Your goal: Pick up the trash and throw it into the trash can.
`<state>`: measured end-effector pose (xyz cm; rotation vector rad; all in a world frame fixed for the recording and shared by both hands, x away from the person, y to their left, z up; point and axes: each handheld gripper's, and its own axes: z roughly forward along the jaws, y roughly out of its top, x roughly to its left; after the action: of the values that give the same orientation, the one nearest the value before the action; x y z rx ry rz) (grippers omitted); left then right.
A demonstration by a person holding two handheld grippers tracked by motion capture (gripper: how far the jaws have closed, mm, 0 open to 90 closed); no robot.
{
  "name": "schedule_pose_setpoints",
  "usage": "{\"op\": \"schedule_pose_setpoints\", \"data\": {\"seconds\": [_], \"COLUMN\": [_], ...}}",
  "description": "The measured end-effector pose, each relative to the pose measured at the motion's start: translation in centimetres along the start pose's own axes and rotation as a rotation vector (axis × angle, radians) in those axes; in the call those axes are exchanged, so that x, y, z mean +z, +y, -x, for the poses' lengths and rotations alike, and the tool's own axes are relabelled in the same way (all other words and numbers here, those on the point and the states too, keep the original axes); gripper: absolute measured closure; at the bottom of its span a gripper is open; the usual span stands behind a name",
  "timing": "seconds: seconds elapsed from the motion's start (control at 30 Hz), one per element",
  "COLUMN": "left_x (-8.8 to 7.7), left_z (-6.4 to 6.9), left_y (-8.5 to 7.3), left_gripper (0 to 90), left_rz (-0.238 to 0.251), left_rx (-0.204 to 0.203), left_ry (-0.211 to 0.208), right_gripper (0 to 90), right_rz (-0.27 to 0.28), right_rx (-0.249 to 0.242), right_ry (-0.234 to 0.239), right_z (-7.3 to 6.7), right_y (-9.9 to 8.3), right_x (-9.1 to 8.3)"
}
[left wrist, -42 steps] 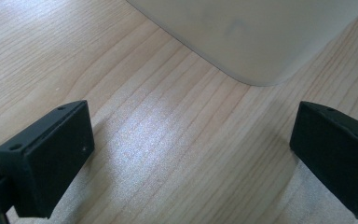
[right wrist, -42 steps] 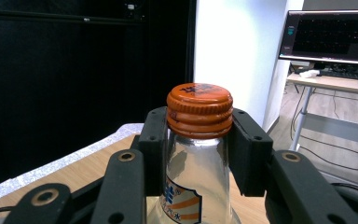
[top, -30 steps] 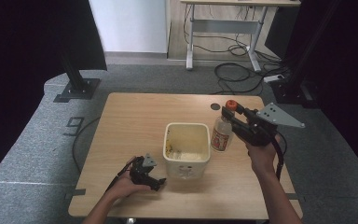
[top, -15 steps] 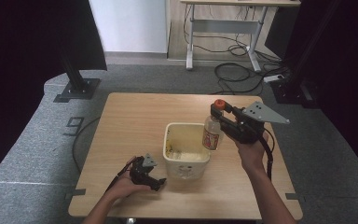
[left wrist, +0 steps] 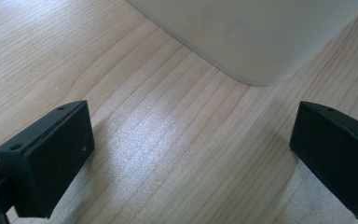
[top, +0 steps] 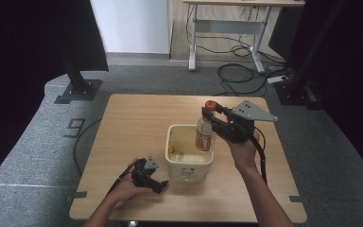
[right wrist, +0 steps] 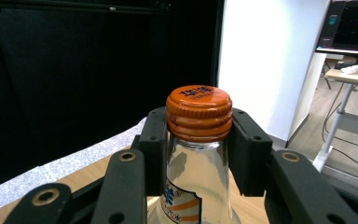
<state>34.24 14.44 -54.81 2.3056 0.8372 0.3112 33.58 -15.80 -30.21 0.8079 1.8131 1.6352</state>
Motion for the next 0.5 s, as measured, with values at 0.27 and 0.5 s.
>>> {"op": "schedule_pose_setpoints", "data": {"seconds": [0.27,0.5], "left_x": [0.0,0.0], "left_z": [0.0,0.0], "left_y": [0.0,0.0], "left_gripper": [0.0,0.0], "left_rz": [0.000,0.000], "left_rx": [0.000,0.000], "left_ry": [0.001,0.001], "right_gripper": [61.9,62.0], "right_rz": [-0.021,-0.045], "right_rx": [-0.012,-0.026], "right_ry": [0.014,0.018], "right_z": [-0.6,-0.9], "right_y": [-0.4,-0.8], "right_x": [1.1,1.9]}}
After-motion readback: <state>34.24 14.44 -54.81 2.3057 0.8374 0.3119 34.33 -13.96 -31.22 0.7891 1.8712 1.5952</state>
